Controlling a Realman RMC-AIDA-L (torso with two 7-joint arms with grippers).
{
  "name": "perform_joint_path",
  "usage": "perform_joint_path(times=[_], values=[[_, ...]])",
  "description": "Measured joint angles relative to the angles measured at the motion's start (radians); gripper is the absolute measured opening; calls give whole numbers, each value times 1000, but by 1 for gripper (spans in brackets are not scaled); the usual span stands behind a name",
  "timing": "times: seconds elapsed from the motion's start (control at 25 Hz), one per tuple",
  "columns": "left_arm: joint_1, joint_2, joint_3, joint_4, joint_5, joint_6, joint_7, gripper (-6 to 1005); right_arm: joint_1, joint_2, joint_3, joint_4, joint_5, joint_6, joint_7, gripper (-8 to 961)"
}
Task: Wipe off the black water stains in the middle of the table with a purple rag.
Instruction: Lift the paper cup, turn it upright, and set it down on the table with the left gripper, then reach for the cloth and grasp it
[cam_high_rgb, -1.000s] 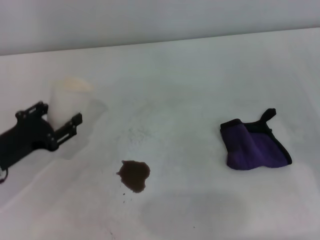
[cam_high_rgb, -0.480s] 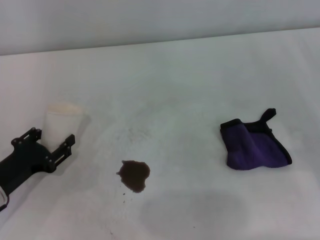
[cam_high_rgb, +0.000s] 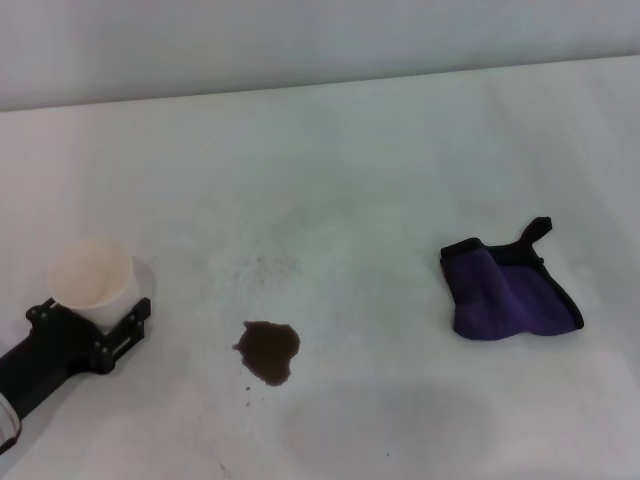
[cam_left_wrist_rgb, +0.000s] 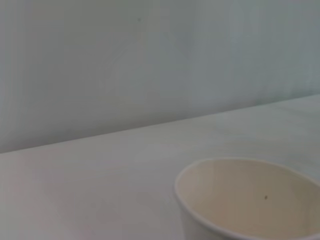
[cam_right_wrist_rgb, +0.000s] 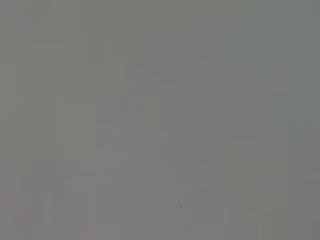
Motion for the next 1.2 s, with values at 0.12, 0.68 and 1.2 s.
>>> perform_joint_path(times=[0.12, 0.68, 1.2], values=[[14, -1, -3, -12, -1, -18, 33, 684, 6, 0, -4, 0, -1, -22, -1, 857], [45, -2, -1, -15, -4, -61, 79, 870, 3, 0, -52, -3, -3, -45, -2, 857], [215, -2, -3, -19, -106, -212, 174, 891, 1, 0, -76, -16, -32, -64, 4, 856]])
